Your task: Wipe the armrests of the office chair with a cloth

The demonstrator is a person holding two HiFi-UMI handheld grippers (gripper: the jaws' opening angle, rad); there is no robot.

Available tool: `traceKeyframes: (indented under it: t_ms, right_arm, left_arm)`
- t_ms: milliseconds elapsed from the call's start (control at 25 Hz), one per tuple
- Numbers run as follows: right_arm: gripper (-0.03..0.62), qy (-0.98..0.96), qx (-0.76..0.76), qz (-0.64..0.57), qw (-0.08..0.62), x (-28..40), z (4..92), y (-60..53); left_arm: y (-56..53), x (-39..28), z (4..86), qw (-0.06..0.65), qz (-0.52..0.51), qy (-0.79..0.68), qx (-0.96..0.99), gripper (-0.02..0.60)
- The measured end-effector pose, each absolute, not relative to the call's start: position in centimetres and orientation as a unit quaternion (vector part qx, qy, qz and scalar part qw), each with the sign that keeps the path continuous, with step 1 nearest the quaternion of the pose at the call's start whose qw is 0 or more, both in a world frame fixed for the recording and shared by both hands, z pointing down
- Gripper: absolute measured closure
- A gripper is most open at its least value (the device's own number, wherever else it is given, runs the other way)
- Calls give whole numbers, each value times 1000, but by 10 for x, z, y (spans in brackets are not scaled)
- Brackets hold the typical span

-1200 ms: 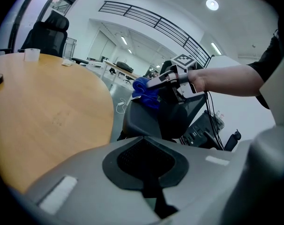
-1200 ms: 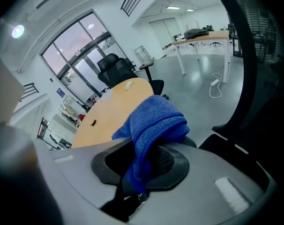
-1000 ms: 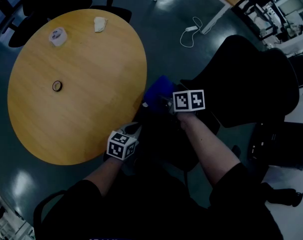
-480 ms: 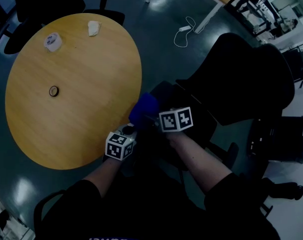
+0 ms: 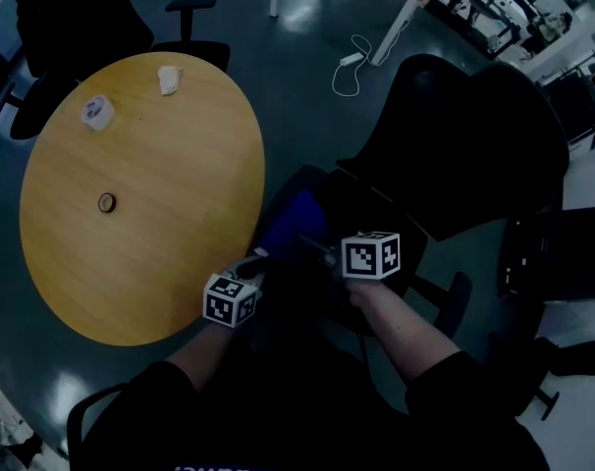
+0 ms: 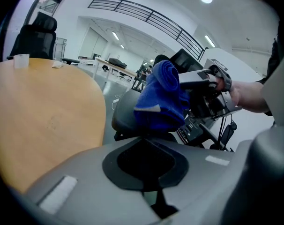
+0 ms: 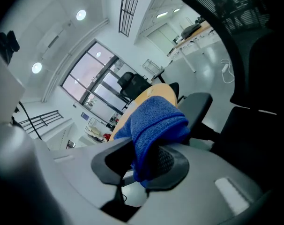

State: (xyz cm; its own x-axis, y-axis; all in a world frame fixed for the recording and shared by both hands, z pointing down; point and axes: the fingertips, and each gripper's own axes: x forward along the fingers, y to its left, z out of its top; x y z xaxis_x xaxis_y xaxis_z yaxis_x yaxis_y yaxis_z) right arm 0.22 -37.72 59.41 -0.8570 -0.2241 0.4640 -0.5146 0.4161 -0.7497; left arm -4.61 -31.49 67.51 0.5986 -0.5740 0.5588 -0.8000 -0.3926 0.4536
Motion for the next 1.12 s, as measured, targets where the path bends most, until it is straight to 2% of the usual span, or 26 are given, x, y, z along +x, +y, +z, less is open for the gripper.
traceKeyframes:
  t_ms: [160, 400, 560, 800, 1120]
  right_arm:
    - [507, -821, 267, 492, 115, 47, 592, -431]
    - [507, -815, 307, 474, 131, 97, 618, -516]
    - [507, -810, 295, 488, 135, 89, 639, -520]
    - [508, -810, 270, 510, 103, 65, 640, -490]
    - [510, -814, 258, 507, 116, 25, 636, -421]
  left_arm:
    - [-322, -56, 673, 350, 170, -436, 811, 569]
    - [-329, -61, 671, 349, 175, -479, 786, 569]
    - [-329, -56, 677, 350, 183, -486, 780, 569]
    - [-330, -55, 680, 352, 172, -489, 779, 569]
    - [-328, -54, 679, 346, 169, -445, 809, 569]
